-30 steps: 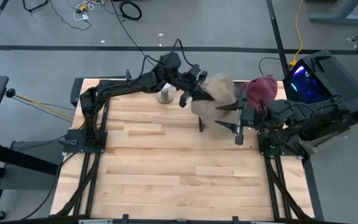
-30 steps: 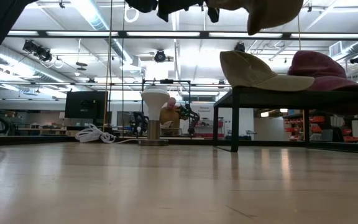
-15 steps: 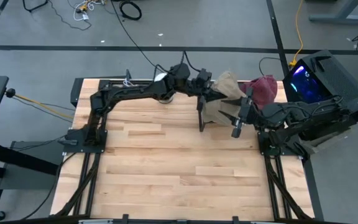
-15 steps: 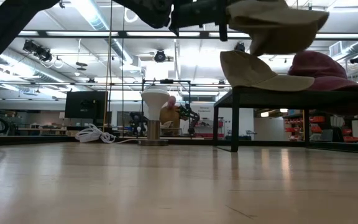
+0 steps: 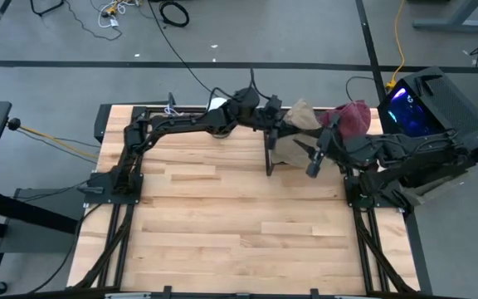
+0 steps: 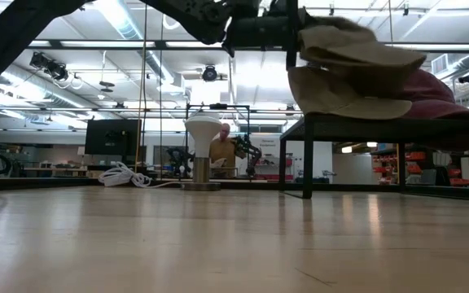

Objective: Pick & Place hat
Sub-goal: Stack the stacked brown hat on the brown hat on the black shelf

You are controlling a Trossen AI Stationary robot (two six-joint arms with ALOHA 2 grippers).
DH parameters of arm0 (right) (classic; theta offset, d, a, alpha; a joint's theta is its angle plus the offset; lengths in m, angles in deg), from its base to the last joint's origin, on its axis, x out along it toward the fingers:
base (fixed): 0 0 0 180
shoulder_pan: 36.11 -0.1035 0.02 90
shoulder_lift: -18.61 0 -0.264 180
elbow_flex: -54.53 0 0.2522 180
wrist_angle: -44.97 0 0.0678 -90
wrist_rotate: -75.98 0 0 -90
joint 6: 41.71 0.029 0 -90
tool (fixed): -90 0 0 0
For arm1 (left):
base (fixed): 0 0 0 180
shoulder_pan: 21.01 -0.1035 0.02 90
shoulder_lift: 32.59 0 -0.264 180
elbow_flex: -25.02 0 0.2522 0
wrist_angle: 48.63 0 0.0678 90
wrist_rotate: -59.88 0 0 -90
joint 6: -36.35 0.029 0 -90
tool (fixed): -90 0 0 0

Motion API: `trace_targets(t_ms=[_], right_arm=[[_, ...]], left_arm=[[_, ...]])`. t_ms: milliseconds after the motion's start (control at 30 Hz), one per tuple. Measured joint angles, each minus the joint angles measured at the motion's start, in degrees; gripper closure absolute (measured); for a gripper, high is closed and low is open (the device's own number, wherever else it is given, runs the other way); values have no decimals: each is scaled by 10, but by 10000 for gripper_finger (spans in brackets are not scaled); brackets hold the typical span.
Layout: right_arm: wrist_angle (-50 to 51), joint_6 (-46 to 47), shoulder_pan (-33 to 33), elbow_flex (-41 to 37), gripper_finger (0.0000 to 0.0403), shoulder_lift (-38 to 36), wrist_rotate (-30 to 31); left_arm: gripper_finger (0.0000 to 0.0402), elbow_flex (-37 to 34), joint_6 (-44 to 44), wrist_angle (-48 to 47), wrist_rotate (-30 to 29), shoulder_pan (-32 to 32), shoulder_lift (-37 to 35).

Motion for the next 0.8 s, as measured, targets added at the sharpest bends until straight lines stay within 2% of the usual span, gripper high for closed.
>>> trace_targets(t_ms=[333,467,633,800], right_arm=[[123,133,51,0,331,11,1],[191,203,68,0,366,28,1],[229,260,86,-8,398,55,0],[193,264,110,-54,394,68,-43]], left_arm=[[393,0,19,-82,-63,1,0],[372,0,15,-97,-71,1,0],[362,0,21,-112,-53,1,0],[364,0,45,-141,-5,1,0]])
